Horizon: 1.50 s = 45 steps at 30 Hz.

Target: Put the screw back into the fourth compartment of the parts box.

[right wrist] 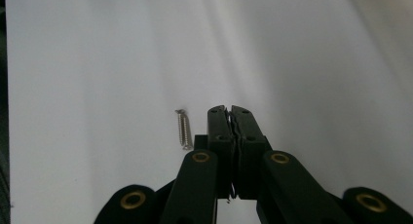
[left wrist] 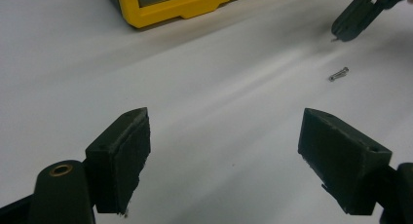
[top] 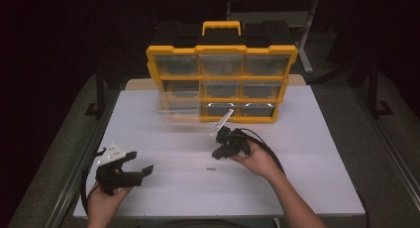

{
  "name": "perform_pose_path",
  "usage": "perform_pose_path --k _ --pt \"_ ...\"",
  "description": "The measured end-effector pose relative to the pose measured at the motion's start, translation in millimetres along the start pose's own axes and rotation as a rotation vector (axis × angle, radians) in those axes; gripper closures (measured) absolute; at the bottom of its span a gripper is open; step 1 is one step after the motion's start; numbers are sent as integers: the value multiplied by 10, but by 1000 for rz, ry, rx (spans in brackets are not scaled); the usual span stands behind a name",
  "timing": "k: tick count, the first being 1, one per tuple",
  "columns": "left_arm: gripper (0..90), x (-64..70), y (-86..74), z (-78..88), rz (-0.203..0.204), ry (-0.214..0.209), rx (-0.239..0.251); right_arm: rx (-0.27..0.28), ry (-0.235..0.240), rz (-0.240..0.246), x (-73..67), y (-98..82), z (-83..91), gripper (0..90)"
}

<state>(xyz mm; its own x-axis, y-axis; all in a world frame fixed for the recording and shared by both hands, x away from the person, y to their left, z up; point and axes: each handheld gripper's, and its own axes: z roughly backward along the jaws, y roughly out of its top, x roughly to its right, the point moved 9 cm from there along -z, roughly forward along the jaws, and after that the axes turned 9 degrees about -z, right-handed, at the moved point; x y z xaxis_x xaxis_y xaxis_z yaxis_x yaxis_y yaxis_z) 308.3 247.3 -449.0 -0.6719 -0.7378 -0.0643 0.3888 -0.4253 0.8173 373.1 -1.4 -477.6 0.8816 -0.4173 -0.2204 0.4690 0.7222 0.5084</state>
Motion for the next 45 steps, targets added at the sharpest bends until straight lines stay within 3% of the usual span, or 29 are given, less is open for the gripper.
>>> perform_pose_path --k 15,22,25,26,30,37,45 --pt "190 -10 -15 11 2 1 -12 71 -22 -5 168 382 661 870" --pt "190 -6 -11 1 6 1 -9 106 -52 21 201 602 961 869" --pt "190 -1 -11 7 15 1 -10 112 -65 37 193 774 1137 869" --pt "190 -19 -22 19 -7 -1 -22 110 -69 44 190 817 1178 869" --pt "190 -28 -22 19 -16 1 -17 117 -81 71 166 1012 1310 869" --pt "190 -20 -11 22 2 -2 -7 115 -90 107 94 1362 1375 868" --pt "190 -19 -15 25 1 -1 -3 95 -62 124 2 1619 1141 867"
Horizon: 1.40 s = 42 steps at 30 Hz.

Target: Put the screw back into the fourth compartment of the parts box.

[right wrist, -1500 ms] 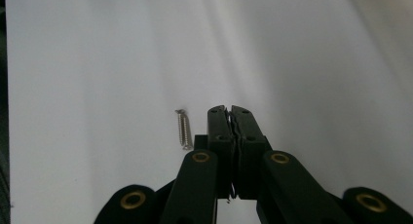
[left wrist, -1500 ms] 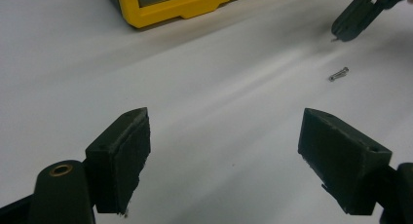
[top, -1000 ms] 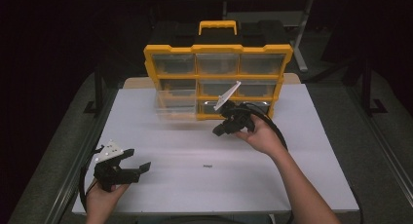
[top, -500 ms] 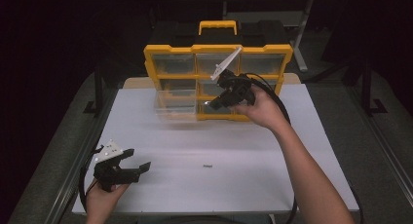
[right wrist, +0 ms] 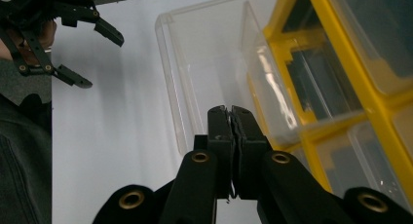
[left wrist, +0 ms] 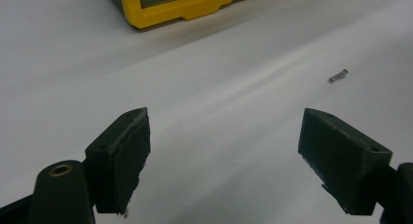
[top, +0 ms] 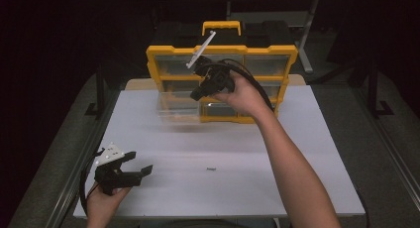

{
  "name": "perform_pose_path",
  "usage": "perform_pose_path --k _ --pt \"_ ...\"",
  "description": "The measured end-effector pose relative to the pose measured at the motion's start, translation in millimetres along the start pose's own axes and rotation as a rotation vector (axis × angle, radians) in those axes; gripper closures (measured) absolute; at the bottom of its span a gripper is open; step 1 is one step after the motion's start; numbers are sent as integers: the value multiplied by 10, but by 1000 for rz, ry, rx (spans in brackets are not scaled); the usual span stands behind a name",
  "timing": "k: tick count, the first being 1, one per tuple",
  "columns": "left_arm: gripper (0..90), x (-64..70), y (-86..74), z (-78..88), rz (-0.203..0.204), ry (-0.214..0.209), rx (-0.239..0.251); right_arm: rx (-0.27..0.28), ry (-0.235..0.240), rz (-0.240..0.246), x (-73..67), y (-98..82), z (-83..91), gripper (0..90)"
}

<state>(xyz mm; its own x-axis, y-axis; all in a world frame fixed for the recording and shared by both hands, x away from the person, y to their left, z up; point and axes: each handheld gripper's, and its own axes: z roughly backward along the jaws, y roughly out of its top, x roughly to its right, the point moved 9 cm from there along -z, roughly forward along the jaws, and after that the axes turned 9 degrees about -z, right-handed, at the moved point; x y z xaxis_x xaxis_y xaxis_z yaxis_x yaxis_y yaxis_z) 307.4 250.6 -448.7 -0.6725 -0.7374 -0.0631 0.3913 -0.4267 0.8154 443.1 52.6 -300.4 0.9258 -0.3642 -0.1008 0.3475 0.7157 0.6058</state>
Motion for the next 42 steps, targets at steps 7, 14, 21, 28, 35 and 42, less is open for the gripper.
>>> perform_pose_path --k 7,14,21,28,35,42 --pt "191 -2 -3 -3 -1 0 -1 -37 14 -7 -20 41 -217 865" --pt "191 -6 -5 0 -4 2 -4 -61 20 -9 -37 46 -353 862" --pt "191 -22 -7 7 -8 1 -3 -36 13 -8 -20 82 -363 803" --pt "191 -27 -14 10 -5 3 -7 -11 7 -13 -29 36 -158 788" --pt "190 -12 -11 -3 -1 5 -6 33 -6 -9 -61 -145 167 745" --pt "191 -11 -13 -8 -7 7 -9 52 -8 -15 -97 -420 310 718"
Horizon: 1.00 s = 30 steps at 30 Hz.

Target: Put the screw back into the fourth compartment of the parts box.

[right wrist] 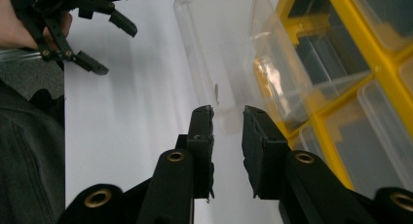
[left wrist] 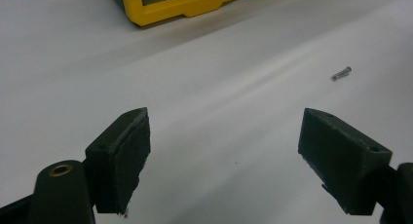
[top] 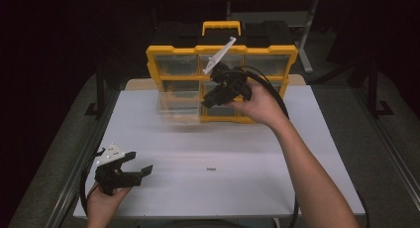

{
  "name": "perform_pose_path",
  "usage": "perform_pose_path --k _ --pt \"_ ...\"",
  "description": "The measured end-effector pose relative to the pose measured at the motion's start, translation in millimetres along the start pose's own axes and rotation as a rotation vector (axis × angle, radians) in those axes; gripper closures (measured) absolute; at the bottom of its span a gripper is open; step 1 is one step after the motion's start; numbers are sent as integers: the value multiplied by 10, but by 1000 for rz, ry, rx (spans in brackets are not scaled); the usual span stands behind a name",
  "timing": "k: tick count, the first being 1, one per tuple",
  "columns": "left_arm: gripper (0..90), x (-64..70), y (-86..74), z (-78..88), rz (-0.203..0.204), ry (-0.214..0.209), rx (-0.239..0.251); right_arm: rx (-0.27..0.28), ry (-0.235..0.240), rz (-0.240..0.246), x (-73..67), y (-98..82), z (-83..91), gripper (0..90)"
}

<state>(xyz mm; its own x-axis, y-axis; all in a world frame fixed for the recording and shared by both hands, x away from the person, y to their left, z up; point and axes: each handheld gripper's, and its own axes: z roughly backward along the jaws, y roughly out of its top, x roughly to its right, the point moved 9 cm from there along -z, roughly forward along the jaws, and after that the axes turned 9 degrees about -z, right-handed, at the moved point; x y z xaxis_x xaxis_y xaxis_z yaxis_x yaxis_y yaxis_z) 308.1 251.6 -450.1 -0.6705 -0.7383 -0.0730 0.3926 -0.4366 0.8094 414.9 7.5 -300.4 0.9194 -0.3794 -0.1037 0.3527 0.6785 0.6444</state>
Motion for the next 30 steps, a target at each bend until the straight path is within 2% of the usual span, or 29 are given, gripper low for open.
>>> perform_pose_path --k 1,3,5,6,7,8,9,10,11,12,15,17,21,30 --pt "191 3 1 -2 7 0 2 -6 -6 -5 -13 -126 -5 704" --pt "191 -2 -4 0 4 0 -2 -14 -6 -5 -19 -193 -19 696" --pt "191 12 0 -7 23 0 3 -20 -4 -16 -43 -383 -82 682" --pt "191 -1 1 -5 9 3 2 -20 -4 -16 -43 -383 -82 682" --pt "191 4 0 -7 13 3 2 -20 -5 -19 -48 -501 -143 674" --pt "191 4 0 -7 13 3 2 -20 -5 -19 -48 -501 -143 674" --pt "191 5 -2 -10 10 2 -1 -27 -3 -19 -46 -613 -225 666" --pt "190 5 -2 -10 10 2 -1 -27 -3 -19 -46 -613 -225 666" --pt "190 8 -3 -14 10 1 -2 -32 12 -32 -55 -712 -307 661" --pt "191 8 -3 -14 10 1 -2 -32 12 -32 -55 -712 -307 661" --pt "191 13 -3 -22 18 -1 -1 -39 45 -56 -98 -871 -492 658" --pt "190 12 -4 -17 17 1 -3 -55 48 -70 -127 -944 -581 659" --pt "190 12 -6 -14 17 0 -4 -68 74 -69 -181 -1067 -768 664" --pt "190 21 0 -23 23 0 3 -97 87 -63 -247 -1297 -1090 672"
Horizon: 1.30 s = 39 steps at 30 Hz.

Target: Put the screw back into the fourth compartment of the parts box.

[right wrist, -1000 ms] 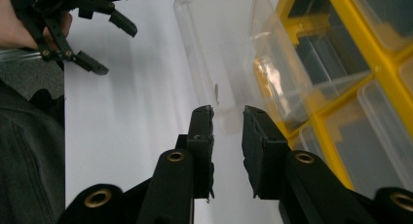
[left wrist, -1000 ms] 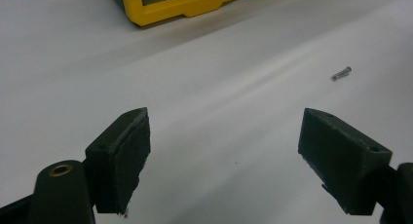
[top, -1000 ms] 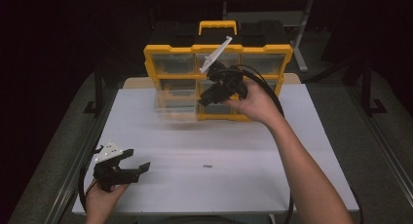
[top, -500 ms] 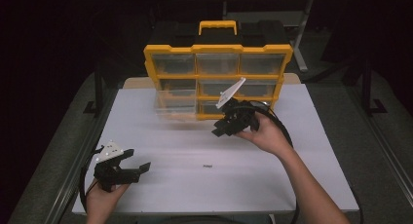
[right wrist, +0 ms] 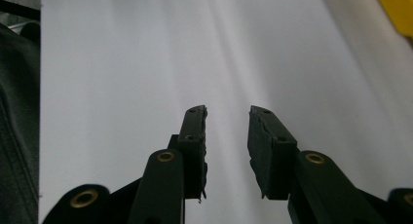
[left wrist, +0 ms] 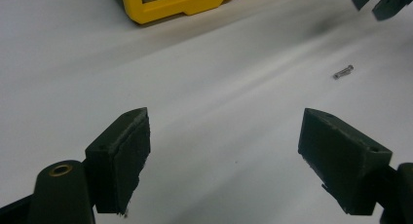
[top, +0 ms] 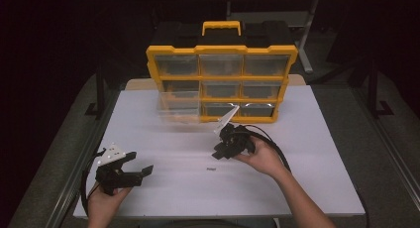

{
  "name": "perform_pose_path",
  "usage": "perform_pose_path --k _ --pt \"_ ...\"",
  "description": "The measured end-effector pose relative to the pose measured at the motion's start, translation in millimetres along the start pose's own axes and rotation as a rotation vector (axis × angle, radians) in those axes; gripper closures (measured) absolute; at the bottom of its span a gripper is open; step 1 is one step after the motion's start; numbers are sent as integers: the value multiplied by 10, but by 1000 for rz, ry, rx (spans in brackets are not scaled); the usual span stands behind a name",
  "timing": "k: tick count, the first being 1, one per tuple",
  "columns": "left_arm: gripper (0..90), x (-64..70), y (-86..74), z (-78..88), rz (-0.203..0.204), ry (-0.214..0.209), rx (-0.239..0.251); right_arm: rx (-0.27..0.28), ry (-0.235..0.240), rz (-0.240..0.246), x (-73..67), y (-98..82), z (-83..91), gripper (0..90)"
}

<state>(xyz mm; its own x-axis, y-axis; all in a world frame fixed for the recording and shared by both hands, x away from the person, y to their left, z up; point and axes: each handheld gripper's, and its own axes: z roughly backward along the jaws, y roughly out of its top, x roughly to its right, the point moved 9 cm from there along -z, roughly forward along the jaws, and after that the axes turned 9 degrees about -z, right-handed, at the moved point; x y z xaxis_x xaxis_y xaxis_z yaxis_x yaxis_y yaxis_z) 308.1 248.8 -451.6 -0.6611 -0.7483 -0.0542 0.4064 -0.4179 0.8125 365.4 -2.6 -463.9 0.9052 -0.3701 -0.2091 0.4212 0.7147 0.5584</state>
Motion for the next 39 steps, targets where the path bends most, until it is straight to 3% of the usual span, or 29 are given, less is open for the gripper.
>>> perform_pose_path --k 8,12,23,33,37,39 --pt "190 4 -4 1 0 -1 -5 -45 21 -7 -61 -128 -235 716" --pt "190 -2 -6 2 -9 0 -4 -58 18 12 -71 -149 -301 730" --pt "190 -29 -18 22 -34 2 -18 -82 17 12 -87 -168 -386 754" --pt "190 -25 -11 23 -23 3 -9 -91 13 12 -50 -180 -439 779" --pt "191 -28 -10 25 -23 4 -9 -92 -7 18 -44 -181 -437 798" --pt "191 -29 -10 27 -24 4 -9 -97 -53 54 -55 -181 -441 834"
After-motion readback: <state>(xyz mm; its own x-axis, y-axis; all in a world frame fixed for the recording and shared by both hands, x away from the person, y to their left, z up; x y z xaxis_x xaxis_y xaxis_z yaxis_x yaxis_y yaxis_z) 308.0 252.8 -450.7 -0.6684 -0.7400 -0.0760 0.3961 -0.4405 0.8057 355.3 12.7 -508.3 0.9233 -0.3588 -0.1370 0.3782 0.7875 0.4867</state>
